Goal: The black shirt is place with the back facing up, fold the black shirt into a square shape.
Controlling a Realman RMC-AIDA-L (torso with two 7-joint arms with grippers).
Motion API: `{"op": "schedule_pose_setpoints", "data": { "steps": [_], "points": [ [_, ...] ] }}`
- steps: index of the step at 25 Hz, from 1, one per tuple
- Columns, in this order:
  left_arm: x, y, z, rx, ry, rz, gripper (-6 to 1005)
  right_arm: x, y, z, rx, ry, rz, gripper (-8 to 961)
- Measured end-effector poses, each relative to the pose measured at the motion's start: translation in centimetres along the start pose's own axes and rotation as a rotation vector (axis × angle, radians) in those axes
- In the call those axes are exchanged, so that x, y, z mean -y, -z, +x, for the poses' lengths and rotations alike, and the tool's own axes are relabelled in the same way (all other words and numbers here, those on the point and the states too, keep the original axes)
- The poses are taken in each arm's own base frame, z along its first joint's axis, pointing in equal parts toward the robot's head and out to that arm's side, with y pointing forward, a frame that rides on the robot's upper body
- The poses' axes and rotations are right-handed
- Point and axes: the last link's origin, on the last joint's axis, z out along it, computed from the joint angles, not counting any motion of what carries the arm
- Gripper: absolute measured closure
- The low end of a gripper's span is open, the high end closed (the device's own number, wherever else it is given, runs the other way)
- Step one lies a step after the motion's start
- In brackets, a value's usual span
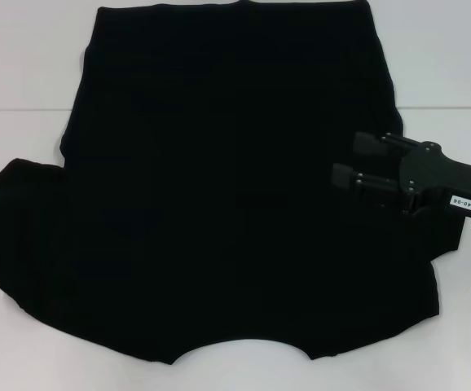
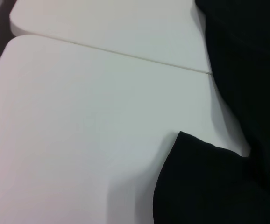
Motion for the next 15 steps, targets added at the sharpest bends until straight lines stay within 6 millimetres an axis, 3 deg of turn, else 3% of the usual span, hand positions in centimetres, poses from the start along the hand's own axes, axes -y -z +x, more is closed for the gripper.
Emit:
{"op": "schedule_pose_setpoints", "data": {
  "steps": [8,15],
  "points": [
    [0.68,0.26,-0.52,0.005,0.021,0.011,1000,0.12,-0.15,-0.01,-0.006,0.002,0.005,134],
    [-0.1,0.11,-0.36,0.015,0.015,-0.02,999,0.15,-0.25,-0.09,-0.006,0.006,0.004,134]
  ]
}}
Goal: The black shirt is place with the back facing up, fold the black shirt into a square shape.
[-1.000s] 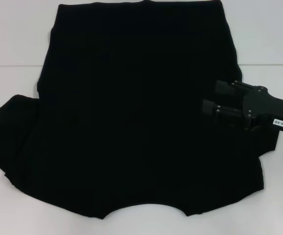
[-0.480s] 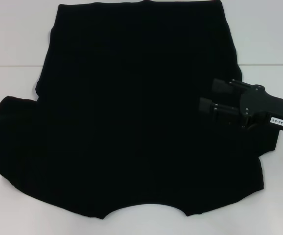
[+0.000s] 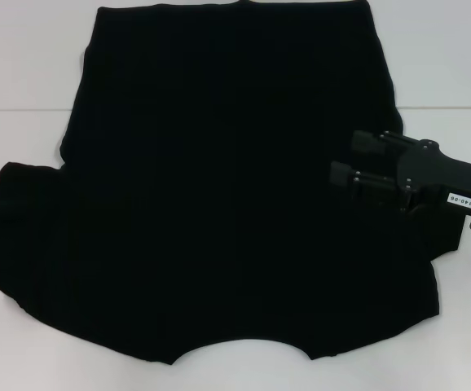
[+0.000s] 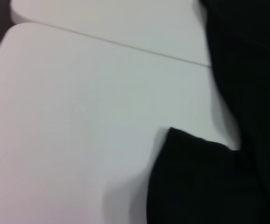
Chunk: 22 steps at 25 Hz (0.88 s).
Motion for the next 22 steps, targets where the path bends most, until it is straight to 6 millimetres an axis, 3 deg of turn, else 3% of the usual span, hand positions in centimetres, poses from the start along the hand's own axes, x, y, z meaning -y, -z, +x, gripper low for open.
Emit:
{"op": "schedule_pose_setpoints", "data": {
  "steps": [5,11,16,22],
  "points": [
    [-2.6,-0.8,1.1,-0.003,-0.045,-0.078,1000,0.0,0.0,0.0,-0.001,0.002,0.001,134],
    [-8.0,-2.6,2.6,0.008,-0.162,-0.206,999,0.0,0.2,0.1,-0.002,0.004,0.0,134],
    [-12.1,-3.6,1.9,0.01,-0.282,-0.327,1000,0.0,0.4,0.2,-0.002,0.006,0.002,134],
    [-14.7,-4.6,0.2,0.036,-0.408,-0.407,1000,0.0,0.5,0.2,0.001,0.007,0.005,134]
  ]
}}
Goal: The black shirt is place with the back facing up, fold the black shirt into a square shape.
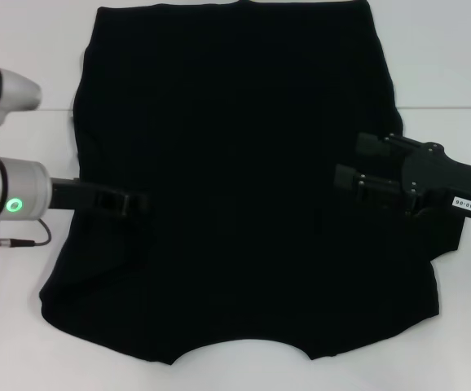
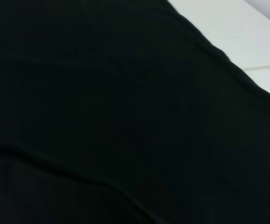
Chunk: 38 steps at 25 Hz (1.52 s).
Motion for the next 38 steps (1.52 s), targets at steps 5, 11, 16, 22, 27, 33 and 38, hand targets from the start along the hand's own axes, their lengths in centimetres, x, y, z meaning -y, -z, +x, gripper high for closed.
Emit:
{"op": "schedule_pose_setpoints", "data": {
  "steps": [5,11,16,22,27,33,38],
  "points": [
    [-0.7,-0.7,-0.2,0.021,-0.034,-0.011,999,0.1,0.0,-0.1,0.001,0.005,0.0,134],
    [-1.6,-0.5,0.6,-0.022,-0.038,-0.058,877,0.5,0.1,-0.6,0.008,0.009,0.017,133],
    [-3.7,0.1,1.2,-0.131,-0.079,-0.231,667,2.1,1.4,-1.4,0.004,-0.061,0.077,135],
    [-7.3,1.3,-0.3,-0.47,-0.235,-0.536,489,5.1,4.2,-2.3,-0.097,-0.309,0.213,138],
    [-9.2,1.1,-2.3,-0.594,-0.383,-0.619,350,6.6,6.3,-2.5,-0.226,-0.476,0.336,140],
    [-10.6,0.0,-3.9,-0.533,-0.533,-0.655,160,7.8,9.3,-2.0,-0.421,-0.63,0.496,143],
    [-10.9,-0.8,-5.3,-0.515,-0.634,-0.647,65,8.2,10.4,-1.4,-0.515,-0.701,0.572,145]
  ]
}}
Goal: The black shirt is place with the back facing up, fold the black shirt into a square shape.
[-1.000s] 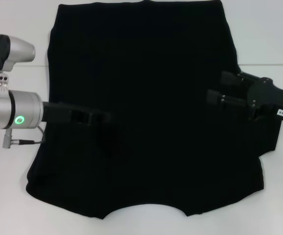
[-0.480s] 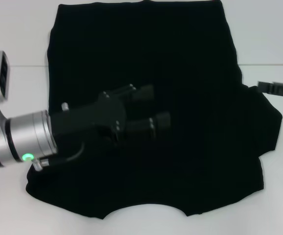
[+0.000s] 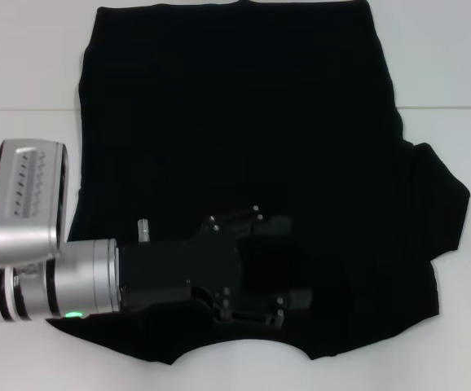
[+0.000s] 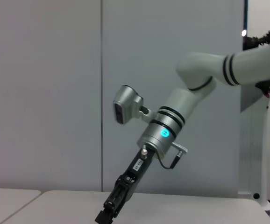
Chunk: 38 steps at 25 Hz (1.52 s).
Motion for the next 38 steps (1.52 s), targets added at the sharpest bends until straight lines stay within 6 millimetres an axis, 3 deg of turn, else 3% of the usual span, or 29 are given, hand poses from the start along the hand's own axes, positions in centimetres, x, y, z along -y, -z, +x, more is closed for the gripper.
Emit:
{"op": "schedule_pose_setpoints", "data": {
  "steps": [5,14,33,38],
  "points": [
    [-0.4,-0.3,-0.4,0.019,-0.022,-0.028,67,-0.4,-1.0,-0.3,-0.024,-0.004,0.018,147],
    [-0.4,-0.5,-0.9,0.076,-0.041,-0.047,70,-1.9,-4.9,-0.6,-0.054,0.024,0.036,151],
    [0.3,-0.4,-1.0,0.097,-0.038,-0.02,77,-2.3,-6.5,0.0,-0.051,0.02,0.048,159],
    [0.4,-0.3,-0.9,0.095,-0.025,-0.013,79,-2.6,-7.1,0.1,-0.053,0.039,0.063,376]
  ]
}}
